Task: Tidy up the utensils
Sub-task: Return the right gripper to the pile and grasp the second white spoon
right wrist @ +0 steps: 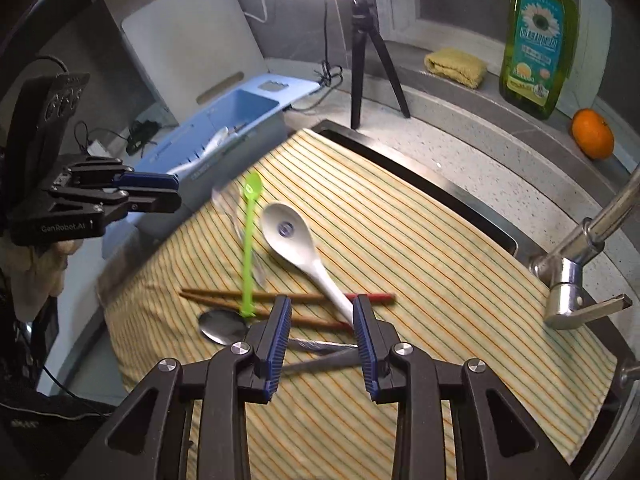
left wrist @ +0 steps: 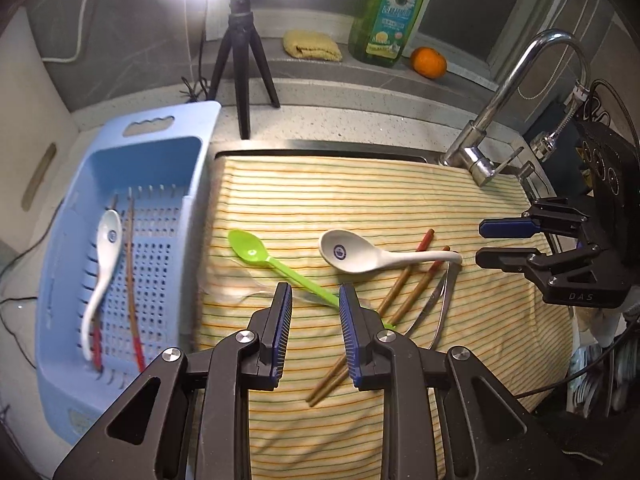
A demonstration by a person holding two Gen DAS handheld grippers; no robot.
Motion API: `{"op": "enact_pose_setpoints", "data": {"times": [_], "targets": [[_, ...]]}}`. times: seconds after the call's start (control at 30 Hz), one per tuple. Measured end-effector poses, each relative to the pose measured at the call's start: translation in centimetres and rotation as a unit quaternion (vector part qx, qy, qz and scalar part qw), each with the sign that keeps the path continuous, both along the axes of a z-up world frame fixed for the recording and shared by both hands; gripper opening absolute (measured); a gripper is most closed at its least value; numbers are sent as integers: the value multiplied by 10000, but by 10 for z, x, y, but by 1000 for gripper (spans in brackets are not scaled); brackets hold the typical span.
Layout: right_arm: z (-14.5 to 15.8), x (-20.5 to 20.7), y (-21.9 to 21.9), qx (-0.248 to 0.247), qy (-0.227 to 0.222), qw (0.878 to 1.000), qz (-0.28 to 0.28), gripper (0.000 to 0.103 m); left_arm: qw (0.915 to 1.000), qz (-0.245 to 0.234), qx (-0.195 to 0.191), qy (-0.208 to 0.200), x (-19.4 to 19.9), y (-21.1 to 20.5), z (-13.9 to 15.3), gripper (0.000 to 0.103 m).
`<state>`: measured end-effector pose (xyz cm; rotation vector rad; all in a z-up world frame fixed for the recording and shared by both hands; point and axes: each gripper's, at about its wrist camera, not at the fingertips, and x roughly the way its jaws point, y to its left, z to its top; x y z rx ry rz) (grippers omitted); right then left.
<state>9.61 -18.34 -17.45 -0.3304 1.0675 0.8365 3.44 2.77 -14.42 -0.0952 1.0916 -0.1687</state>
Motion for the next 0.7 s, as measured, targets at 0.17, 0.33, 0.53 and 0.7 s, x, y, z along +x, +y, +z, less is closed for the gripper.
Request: {"op": "enact_pose_setpoints", "data": {"times": [0.17, 0.33, 0.53, 0.7], "targets": [[-12, 3, 1, -302, -38, 9989, 350, 29, 9997, 68, -77, 203, 18, -9, -19, 22], [-27, 9, 4, -564, 30, 9965, 616, 29, 9990, 181, -159, 369, 34, -12, -35, 22], [-41, 17, 7, -752, 135, 9937, 818, 29, 9981, 283, -216, 498, 49, -14, -47, 22], [-49, 18, 11, -812, 207, 9920, 943, 29, 9971, 326, -248, 646, 59, -11, -57, 23]]}}
